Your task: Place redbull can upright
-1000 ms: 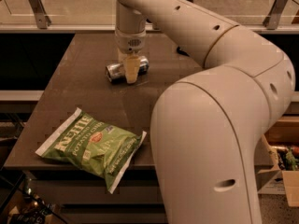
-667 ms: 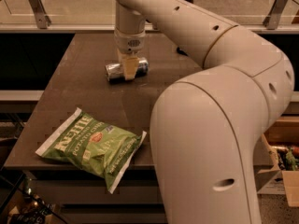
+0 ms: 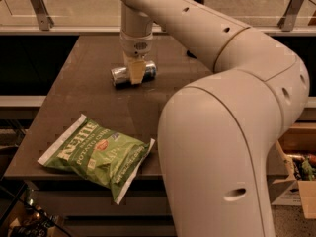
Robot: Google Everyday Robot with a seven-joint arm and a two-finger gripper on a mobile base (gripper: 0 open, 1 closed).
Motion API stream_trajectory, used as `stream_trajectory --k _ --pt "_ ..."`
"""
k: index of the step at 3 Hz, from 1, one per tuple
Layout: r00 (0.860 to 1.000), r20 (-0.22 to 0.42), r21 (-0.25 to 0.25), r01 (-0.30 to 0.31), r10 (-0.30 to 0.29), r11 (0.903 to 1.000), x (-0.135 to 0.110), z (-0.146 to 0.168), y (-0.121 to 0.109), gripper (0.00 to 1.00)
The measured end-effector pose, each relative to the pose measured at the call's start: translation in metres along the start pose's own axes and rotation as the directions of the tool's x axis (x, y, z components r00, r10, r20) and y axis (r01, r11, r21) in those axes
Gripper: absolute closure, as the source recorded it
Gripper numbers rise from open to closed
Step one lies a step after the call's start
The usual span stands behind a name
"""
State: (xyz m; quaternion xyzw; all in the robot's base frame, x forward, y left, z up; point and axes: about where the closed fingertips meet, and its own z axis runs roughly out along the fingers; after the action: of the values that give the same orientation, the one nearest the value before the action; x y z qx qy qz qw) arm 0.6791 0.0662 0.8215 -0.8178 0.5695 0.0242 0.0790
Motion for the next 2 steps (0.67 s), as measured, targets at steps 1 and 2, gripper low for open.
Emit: stream_trajectory --k 1,2 --pt "1.0 0.0 0.0 0.0 0.0 1.0 0.0 0.0 0.0 1.0" --pt "1.0 0.009 0.007 0.0 0.0 1.0 0.0004 -0.001 0.0008 1.0"
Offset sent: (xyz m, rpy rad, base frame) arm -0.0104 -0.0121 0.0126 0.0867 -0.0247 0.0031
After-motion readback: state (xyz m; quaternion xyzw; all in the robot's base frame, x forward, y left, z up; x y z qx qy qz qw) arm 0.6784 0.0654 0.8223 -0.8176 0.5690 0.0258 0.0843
